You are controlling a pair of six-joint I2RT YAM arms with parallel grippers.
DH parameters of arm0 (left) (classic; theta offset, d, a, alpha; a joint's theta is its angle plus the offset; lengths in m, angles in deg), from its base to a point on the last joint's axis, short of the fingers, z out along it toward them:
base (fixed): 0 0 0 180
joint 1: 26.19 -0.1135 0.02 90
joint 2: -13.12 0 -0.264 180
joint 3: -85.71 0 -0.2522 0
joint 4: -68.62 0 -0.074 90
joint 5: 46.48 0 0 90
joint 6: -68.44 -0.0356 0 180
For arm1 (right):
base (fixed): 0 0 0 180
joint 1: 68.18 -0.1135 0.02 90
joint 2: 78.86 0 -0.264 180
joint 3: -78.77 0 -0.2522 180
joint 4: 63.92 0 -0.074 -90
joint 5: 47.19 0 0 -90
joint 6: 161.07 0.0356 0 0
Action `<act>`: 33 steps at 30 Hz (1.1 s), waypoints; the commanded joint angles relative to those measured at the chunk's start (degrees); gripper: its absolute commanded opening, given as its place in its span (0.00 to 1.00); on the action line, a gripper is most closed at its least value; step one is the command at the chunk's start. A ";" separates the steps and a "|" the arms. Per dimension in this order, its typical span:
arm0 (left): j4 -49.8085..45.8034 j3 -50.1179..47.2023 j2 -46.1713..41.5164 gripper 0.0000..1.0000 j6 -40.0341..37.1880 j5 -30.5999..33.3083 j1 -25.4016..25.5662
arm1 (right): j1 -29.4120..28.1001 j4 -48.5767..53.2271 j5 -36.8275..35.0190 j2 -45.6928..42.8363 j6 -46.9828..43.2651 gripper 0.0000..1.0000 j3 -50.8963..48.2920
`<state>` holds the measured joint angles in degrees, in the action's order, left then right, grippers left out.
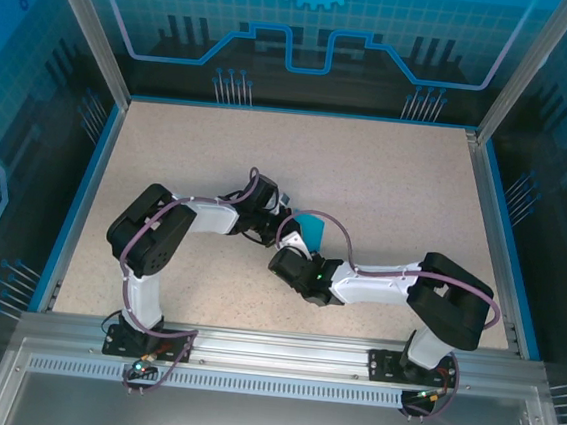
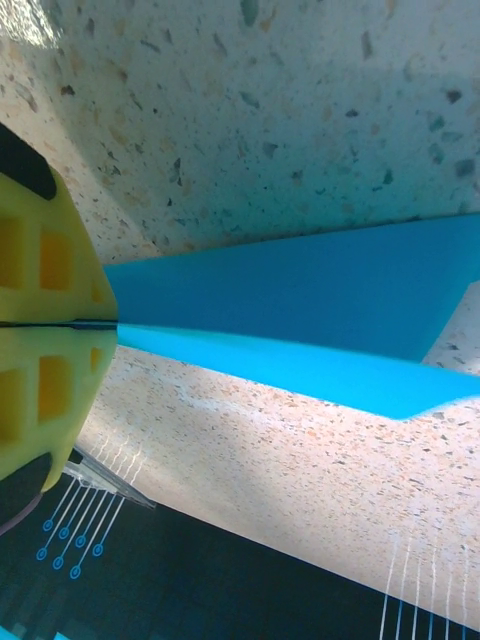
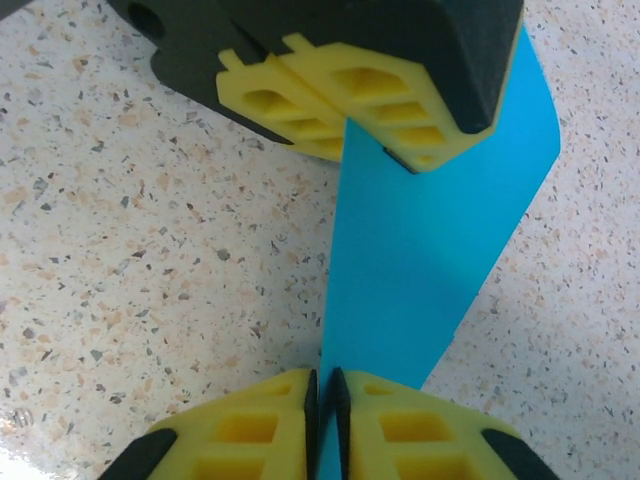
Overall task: Fold a paper plane with a square sheet of paper (pick it up from the middle)
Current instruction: Fold the wing for the fifth time at the center of the table.
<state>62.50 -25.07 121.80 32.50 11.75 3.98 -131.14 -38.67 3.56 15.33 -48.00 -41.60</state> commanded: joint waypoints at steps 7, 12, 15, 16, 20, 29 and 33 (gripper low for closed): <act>-4.34 2.00 -2.90 0.12 -0.24 2.37 0.17 | -0.15 -0.79 -1.72 1.28 2.07 0.00 0.24; -7.37 2.01 -5.20 0.23 -0.71 4.99 -0.27 | 0.65 -4.64 1.40 -0.84 2.11 0.00 -2.31; -10.84 1.46 -8.23 0.35 -1.68 8.34 -1.17 | 2.11 -8.26 5.35 -3.65 2.54 0.00 -5.08; -11.69 1.13 -9.39 0.39 -1.94 9.20 -1.55 | 3.00 -9.99 7.69 -4.82 2.66 0.00 -6.25; -13.67 -0.25 -13.31 0.48 -2.58 11.48 -2.98 | 7.23 -17.58 17.94 -9.25 3.25 0.00 -11.49; -11.15 -0.19 -12.62 0.58 -1.98 7.81 -3.10 | 16.72 -28.47 36.15 -13.38 4.10 0.00 -17.96; -10.14 1.79 -9.19 0.61 -0.54 5.46 -2.95 | 16.99 -27.77 35.64 -13.23 2.34 0.00 -18.30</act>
<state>51.87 -24.72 109.95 31.04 20.21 0.96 -114.53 -63.64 35.80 3.05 -44.81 -58.97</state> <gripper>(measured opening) 0.607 0.042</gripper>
